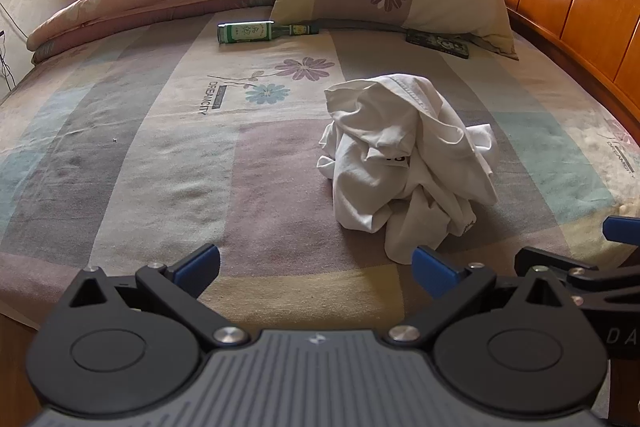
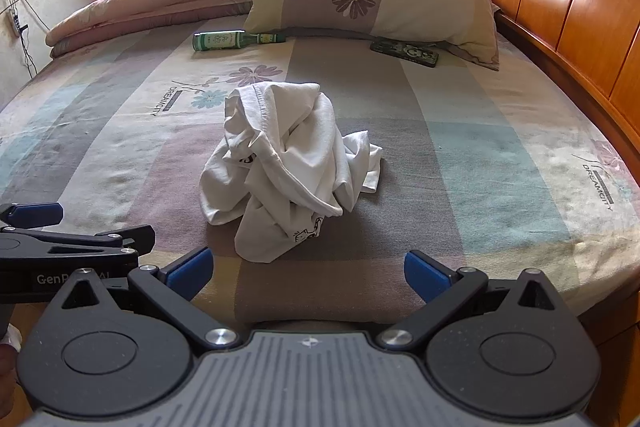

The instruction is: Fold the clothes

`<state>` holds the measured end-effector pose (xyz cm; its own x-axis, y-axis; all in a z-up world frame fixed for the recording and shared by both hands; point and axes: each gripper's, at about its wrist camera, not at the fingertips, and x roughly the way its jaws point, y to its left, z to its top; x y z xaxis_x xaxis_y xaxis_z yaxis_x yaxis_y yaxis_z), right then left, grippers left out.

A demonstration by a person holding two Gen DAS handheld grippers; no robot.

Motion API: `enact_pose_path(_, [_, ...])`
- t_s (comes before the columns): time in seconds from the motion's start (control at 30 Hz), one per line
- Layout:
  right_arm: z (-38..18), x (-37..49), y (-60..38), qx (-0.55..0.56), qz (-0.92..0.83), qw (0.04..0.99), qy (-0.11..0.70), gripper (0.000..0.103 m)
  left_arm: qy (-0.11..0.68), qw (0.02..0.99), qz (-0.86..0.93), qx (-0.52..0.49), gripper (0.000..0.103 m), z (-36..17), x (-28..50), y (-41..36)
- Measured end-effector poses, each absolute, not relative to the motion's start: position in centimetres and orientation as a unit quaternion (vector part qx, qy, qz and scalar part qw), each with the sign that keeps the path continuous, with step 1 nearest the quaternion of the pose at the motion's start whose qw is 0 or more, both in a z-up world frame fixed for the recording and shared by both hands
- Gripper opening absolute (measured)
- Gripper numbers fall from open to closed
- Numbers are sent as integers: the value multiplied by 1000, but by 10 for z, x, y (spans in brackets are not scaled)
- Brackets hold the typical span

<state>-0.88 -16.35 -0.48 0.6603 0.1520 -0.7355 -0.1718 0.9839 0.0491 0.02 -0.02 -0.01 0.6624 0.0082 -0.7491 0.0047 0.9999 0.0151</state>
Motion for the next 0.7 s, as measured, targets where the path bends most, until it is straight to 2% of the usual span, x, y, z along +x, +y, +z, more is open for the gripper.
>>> enact_pose_path(0.7, [-7, -10, -164, -10, 90, 912, 400, 103, 411, 912, 6, 8, 102, -5, 1, -1])
